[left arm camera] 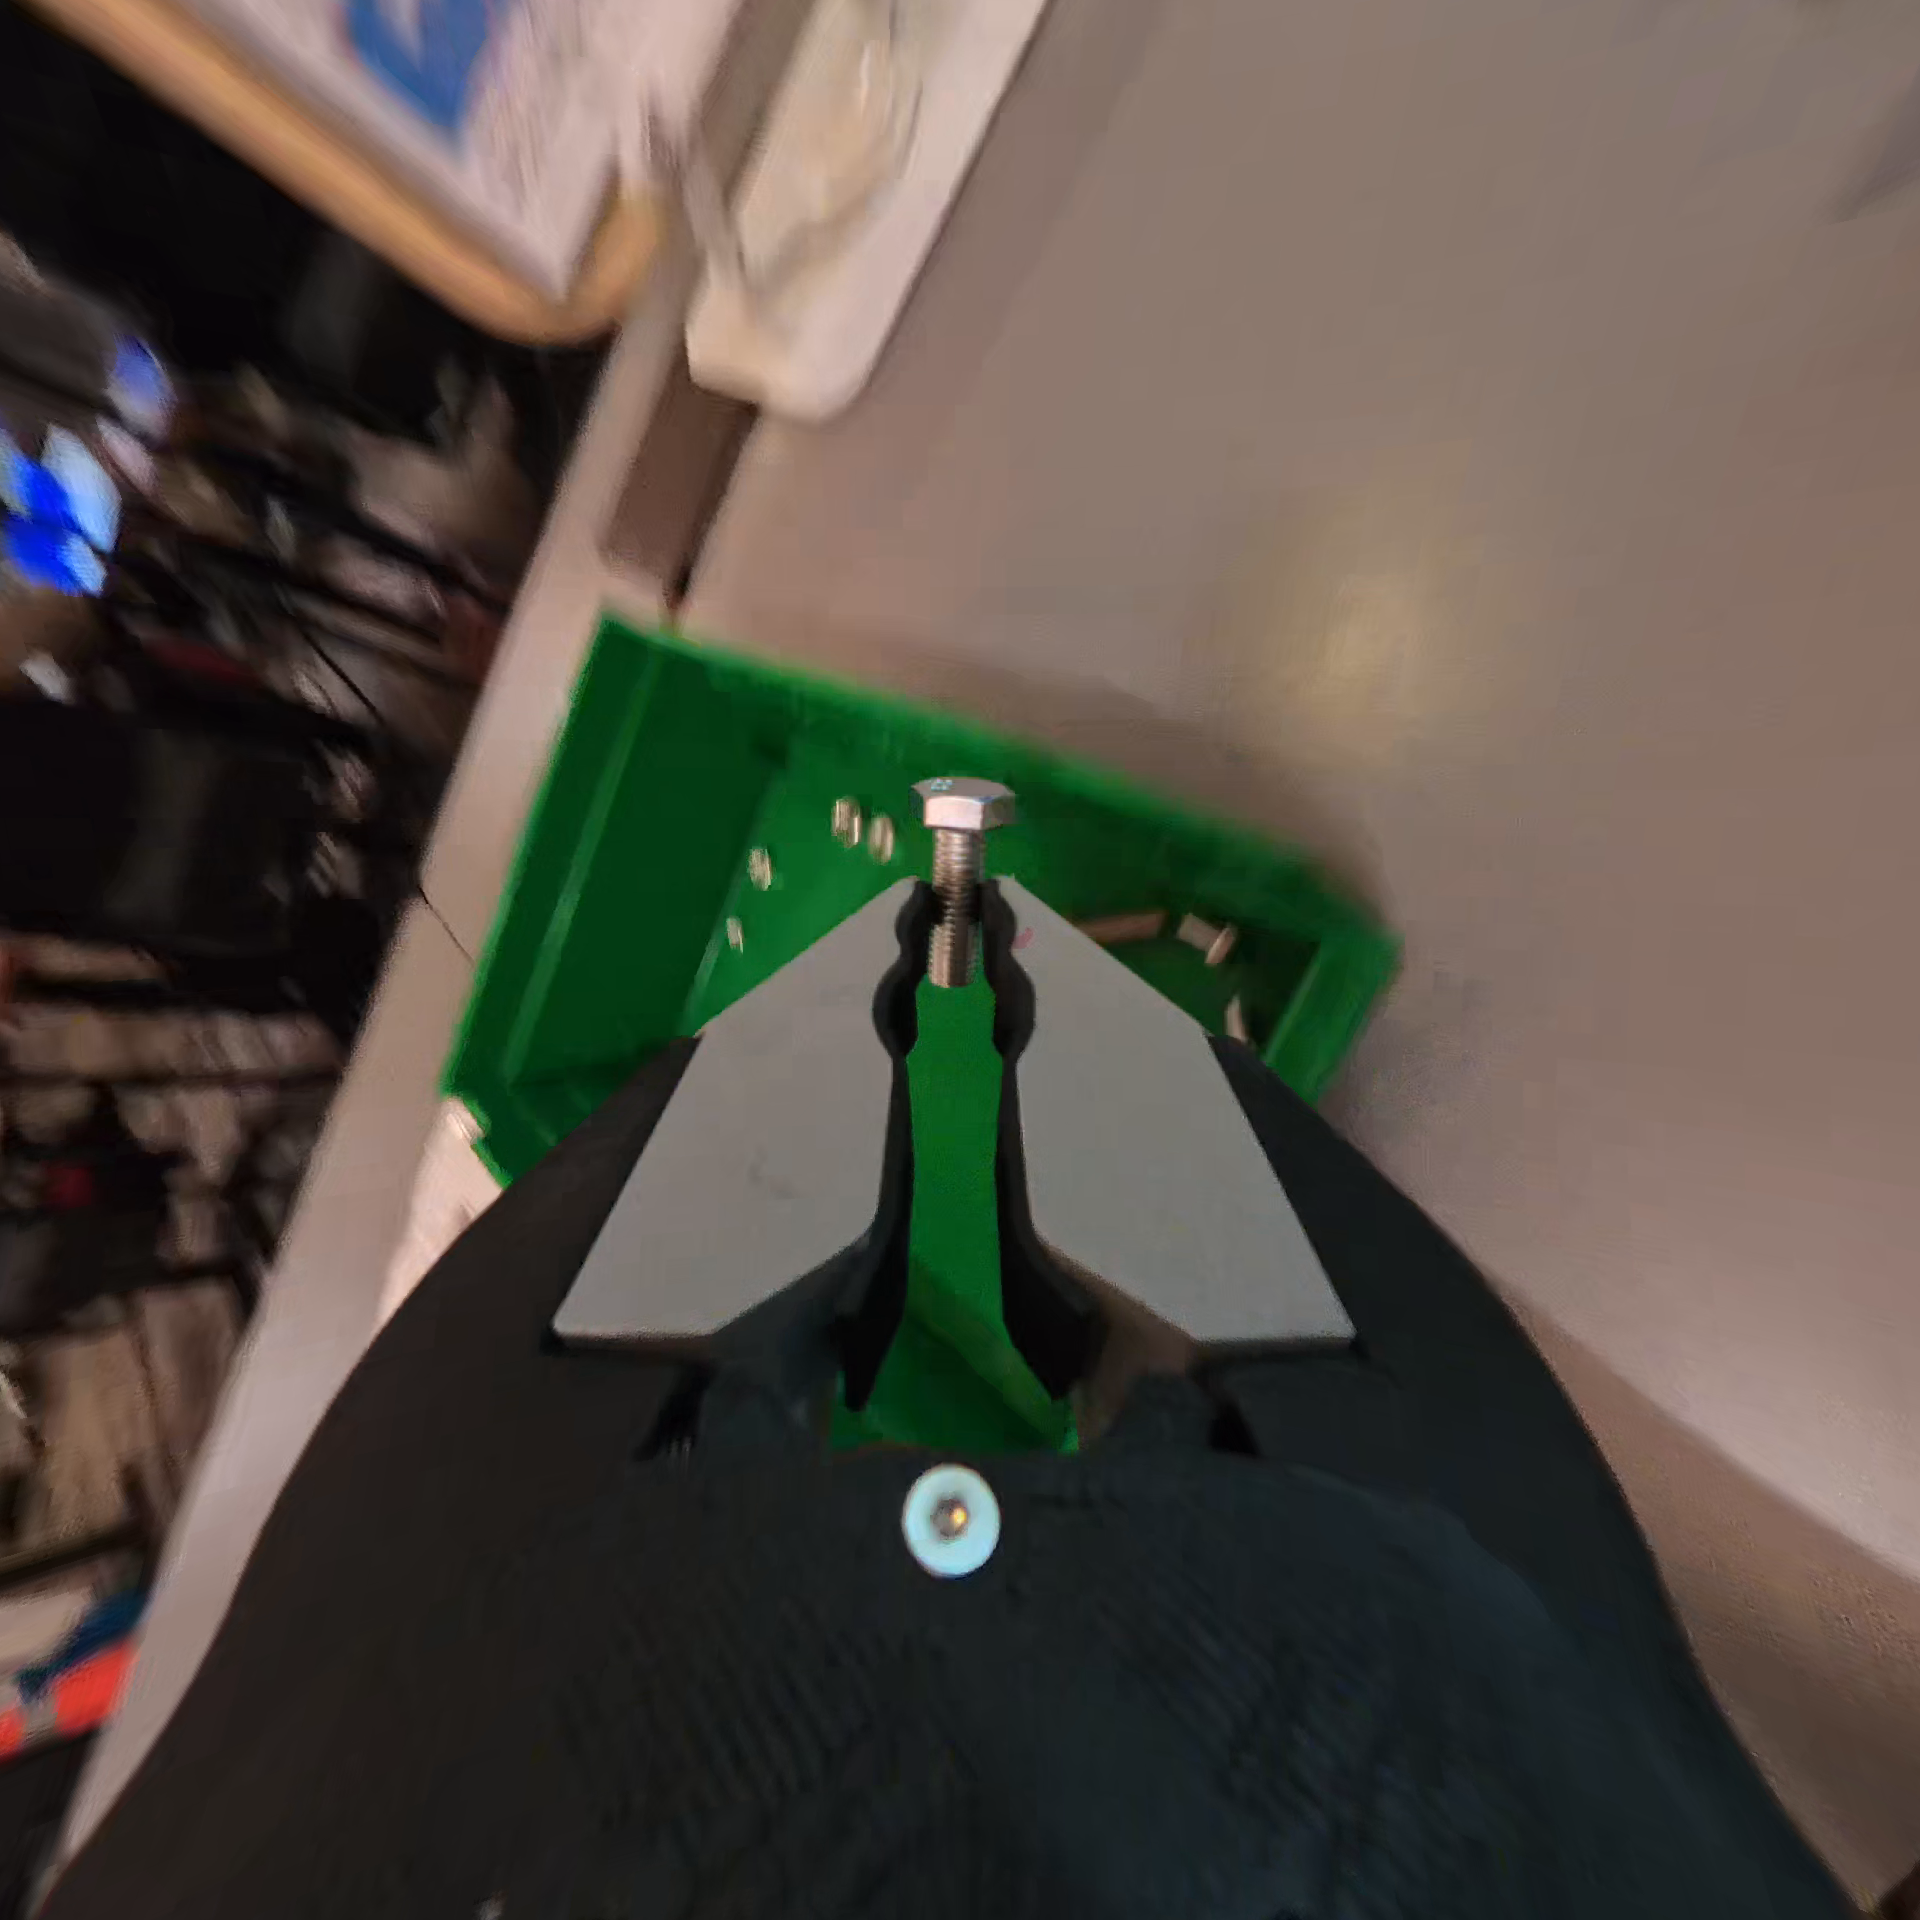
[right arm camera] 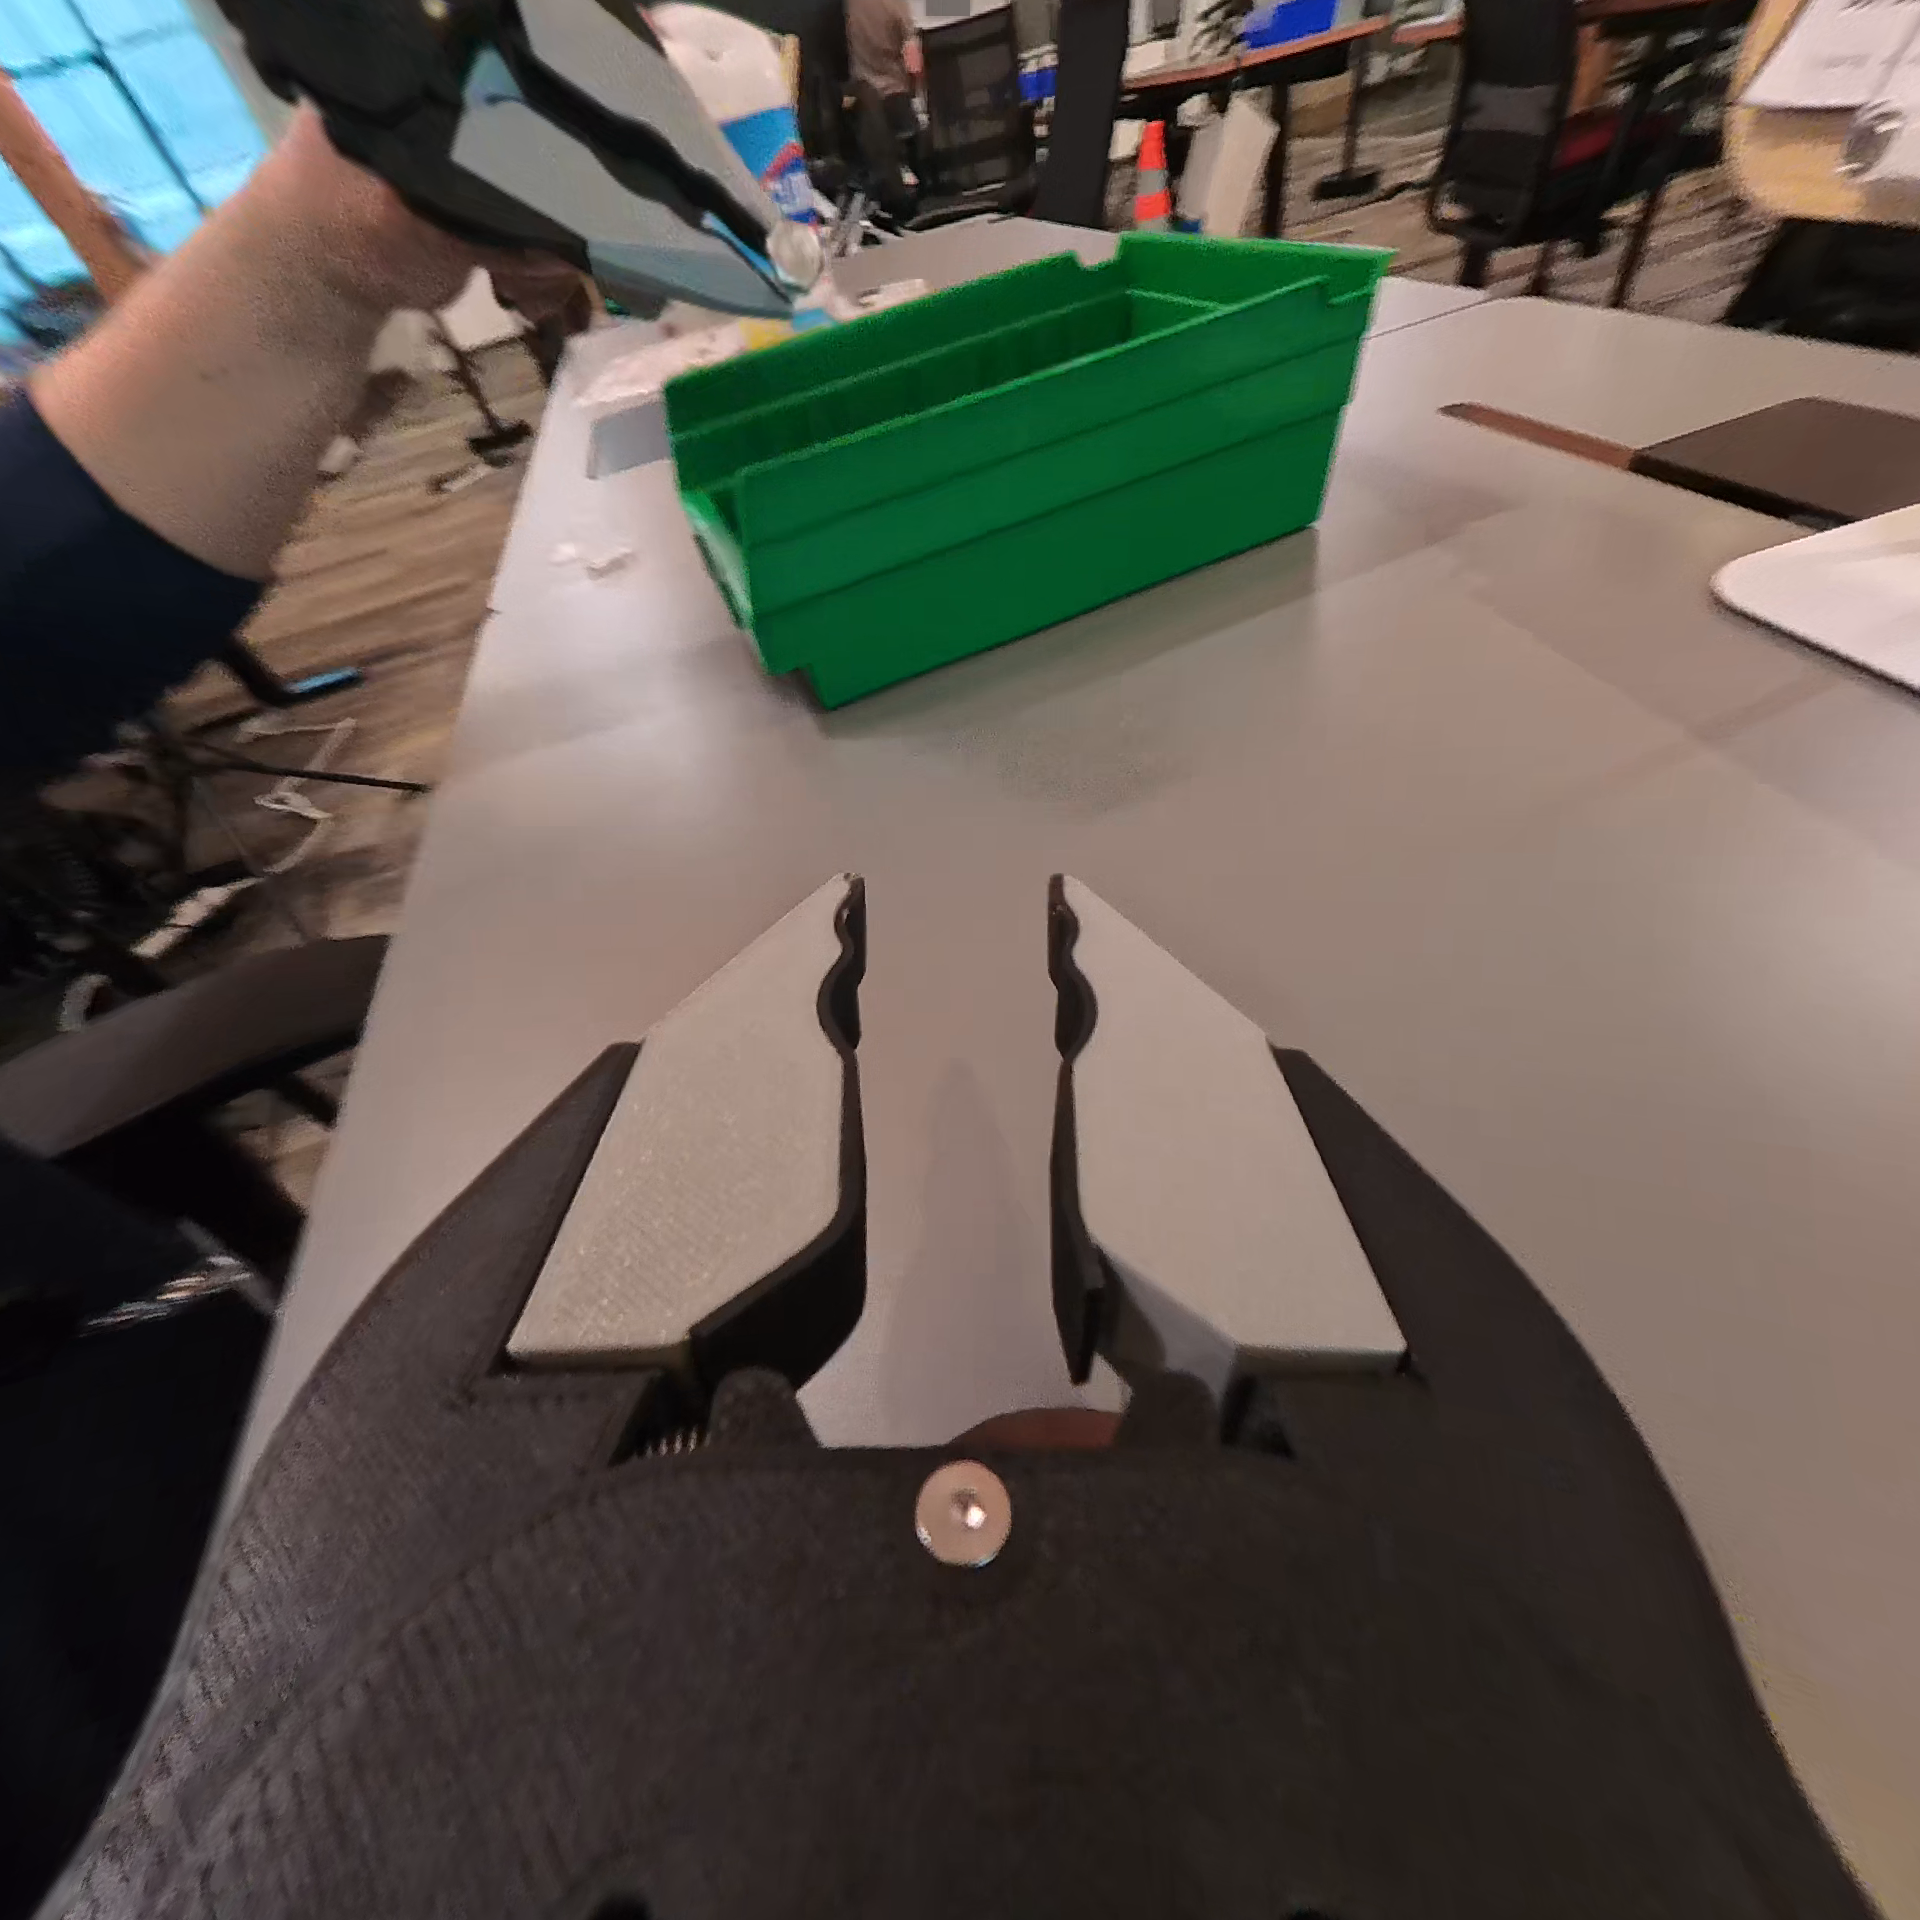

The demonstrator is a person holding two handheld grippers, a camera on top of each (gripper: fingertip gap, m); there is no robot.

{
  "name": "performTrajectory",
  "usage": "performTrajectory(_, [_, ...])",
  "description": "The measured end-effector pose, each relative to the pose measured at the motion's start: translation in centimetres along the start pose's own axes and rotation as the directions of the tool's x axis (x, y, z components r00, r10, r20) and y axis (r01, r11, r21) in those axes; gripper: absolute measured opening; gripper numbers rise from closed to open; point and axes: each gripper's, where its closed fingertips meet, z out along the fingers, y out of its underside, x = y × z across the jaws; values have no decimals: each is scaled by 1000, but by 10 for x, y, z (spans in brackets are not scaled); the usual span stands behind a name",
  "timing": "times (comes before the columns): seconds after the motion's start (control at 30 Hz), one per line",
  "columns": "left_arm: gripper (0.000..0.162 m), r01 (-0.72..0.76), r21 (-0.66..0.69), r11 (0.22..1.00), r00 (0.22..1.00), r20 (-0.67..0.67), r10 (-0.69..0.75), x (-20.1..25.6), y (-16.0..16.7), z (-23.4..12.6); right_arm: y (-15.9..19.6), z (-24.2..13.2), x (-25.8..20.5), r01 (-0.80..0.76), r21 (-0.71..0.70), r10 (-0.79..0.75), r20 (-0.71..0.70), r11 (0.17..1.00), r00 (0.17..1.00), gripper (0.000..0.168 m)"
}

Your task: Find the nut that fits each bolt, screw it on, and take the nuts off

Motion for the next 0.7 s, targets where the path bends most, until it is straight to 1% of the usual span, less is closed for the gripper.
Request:
performTrajectory(0.07, [8,-120,97,988,993,-9,122,37,-53,-7,-12,0,-17,-48,27,45,94,998,995,33])
performTrajectory(0.1, [8,-191,119,974,981,-11,193,58,-74,-2,-21,-2,-26,-65,50,57,138,997,989,33])
performTrajectory(0.17, [8,-311,136,941,950,10,313,95,-105,18,-34,-5,-40,-91,85,73,192,992,979,35])
performTrajectory(0.23, [8,-364,174,915,930,19,366,123,-129,39,-37,-6,-45,-102,84,84,192,991,978,40])
performTrajectory(0.3, [8,-373,218,902,925,14,380,143,-149,51,-30,-6,-38,-96,58,88,137,994,987,45])
performTrajectory(0.33, [8,-385,227,895,919,8,394,152,-156,55,-26,-6,-33,-99,49,93,114,994,989,50])
performTrajectory(0.37, [8,-402,227,887,912,13,410,158,-162,58,-22,-6,-29,-108,36,104,98,993,990,49])
performTrajectory(0.43, [8,-425,227,876,902,30,430,165,-171,62,-10,-5,-25,-138,-22,139,103,990,985,29])
performTrajectory(0.5, [8,-442,206,873,894,26,447,167,-173,67,-9,-7,-28,-196,-24,198,165,980,966,17])
performTrajectory(0.63, [8,-477,182,860,877,31,480,166,-173,69,-9,-8,-28,-209,-9,208,180,978,962,16])
performTrajectory(0.67, [8,-488,170,856,872,38,489,166,-172,69,-9,-8,-30,-206,-7,204,183,979,962,22])
performTrajectory(0.7, [8,-498,151,854,866,36,499,167,-169,71,-10,-8,-32,-209,-3,205,190,978,960,34])
